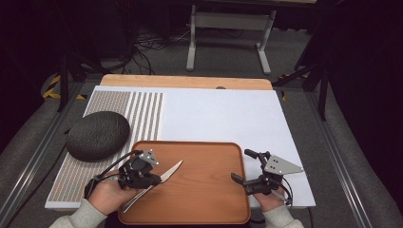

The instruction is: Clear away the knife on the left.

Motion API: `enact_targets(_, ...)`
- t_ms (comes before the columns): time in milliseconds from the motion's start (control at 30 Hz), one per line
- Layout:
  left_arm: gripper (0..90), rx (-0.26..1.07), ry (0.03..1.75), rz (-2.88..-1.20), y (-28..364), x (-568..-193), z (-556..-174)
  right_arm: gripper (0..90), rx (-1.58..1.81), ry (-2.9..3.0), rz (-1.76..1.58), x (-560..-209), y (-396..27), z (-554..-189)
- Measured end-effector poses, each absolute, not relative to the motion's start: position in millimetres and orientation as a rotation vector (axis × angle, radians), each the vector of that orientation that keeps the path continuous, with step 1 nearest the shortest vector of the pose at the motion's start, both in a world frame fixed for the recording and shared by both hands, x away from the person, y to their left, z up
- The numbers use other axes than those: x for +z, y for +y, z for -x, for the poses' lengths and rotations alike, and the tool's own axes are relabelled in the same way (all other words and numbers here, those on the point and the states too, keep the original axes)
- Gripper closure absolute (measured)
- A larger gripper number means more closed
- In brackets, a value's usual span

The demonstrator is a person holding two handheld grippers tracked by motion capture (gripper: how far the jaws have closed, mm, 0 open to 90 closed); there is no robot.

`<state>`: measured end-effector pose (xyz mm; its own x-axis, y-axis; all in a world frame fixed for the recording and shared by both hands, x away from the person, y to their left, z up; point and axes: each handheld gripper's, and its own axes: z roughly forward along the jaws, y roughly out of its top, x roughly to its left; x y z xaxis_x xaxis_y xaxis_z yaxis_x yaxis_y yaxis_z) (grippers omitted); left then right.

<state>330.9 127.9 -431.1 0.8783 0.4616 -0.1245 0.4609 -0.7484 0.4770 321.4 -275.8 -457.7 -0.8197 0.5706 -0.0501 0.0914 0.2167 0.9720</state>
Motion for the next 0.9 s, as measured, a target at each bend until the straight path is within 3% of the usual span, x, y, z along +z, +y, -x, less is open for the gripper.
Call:
enact_targets(400,90.0,0.055,0.569,-2.682,112,-446,-332,3.8,1.634,2.099,-0.612,-458,-276,-321)
enact_targets(900,90.0,0.068,0.610,-2.686,117,-450,-338,3.8,1.631,2.097,-0.610,-458,-276,-321)
